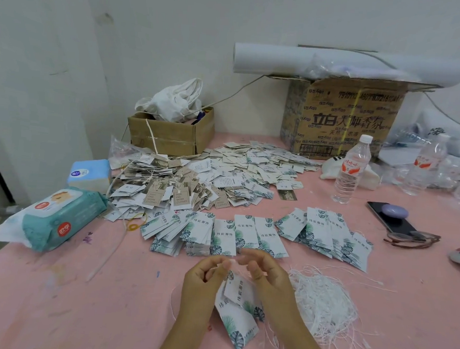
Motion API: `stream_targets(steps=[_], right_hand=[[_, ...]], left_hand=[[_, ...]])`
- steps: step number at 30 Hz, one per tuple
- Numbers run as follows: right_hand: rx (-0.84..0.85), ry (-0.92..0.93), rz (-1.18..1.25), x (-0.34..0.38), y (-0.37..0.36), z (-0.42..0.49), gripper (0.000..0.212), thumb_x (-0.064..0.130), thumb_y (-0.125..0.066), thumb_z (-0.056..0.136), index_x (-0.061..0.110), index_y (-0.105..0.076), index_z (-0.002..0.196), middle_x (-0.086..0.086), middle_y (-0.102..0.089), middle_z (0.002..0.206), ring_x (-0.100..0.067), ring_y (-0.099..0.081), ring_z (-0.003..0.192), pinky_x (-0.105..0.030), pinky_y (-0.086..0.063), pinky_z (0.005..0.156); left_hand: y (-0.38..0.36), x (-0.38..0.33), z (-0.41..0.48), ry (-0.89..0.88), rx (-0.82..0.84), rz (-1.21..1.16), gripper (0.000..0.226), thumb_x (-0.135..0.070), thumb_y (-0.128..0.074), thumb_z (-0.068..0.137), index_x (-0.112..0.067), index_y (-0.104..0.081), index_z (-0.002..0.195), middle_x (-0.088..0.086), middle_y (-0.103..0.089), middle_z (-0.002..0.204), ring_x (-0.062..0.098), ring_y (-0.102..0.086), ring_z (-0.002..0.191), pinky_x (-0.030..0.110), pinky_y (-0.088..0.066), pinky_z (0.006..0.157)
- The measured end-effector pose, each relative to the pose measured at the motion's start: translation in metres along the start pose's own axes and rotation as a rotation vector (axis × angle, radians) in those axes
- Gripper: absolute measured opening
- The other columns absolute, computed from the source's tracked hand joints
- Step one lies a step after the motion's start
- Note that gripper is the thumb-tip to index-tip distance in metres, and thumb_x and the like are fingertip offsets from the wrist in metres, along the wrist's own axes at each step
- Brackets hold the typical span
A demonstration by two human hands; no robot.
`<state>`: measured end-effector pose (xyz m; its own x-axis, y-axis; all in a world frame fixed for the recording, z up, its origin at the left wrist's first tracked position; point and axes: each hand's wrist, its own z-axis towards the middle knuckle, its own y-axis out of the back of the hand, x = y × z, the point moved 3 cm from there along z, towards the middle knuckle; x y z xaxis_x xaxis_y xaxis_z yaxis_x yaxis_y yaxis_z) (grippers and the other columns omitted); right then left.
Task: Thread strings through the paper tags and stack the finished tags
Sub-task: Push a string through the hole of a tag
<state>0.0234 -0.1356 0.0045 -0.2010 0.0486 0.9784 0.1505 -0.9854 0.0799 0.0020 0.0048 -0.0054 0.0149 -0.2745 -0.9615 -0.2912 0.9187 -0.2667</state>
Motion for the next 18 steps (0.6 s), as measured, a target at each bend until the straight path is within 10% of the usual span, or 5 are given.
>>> stream_targets(steps=[7,18], right_hand=[[0.19,-0.016,-0.549,-0.016,-0.004,-0.003,0.042,0.061,-0.065,0.077,0.056,-0.053,0.116,0.017,-0.057,0.101,0.009,-0.045,0.097,-0.015,-0.036,0.079],[0.159,-0.075,-0.388,-0.011,-0.006,-0.005,0.017,0.025,-0.073,0.082,0.039,-0.067,0.073,0.003,-0.061,0.09,0.002,-0.052,0.071,-0.009,-0.039,0.066]], left_hand=[[0.006,-0.004,0.005,0.179,0.011,-0.579,0.029,-0.035,-0.061,0.085,-0.007,-0.061,0.092,0.025,-0.066,0.092,0.037,-0.064,0.083,0.054,-0.052,0.073],[0.013,-0.013,0.01,0.152,0.105,-1.009,0.027,-0.03,-0.052,0.086,-0.014,-0.061,0.105,0.0,-0.066,0.111,0.015,-0.068,0.103,0.038,-0.061,0.073]])
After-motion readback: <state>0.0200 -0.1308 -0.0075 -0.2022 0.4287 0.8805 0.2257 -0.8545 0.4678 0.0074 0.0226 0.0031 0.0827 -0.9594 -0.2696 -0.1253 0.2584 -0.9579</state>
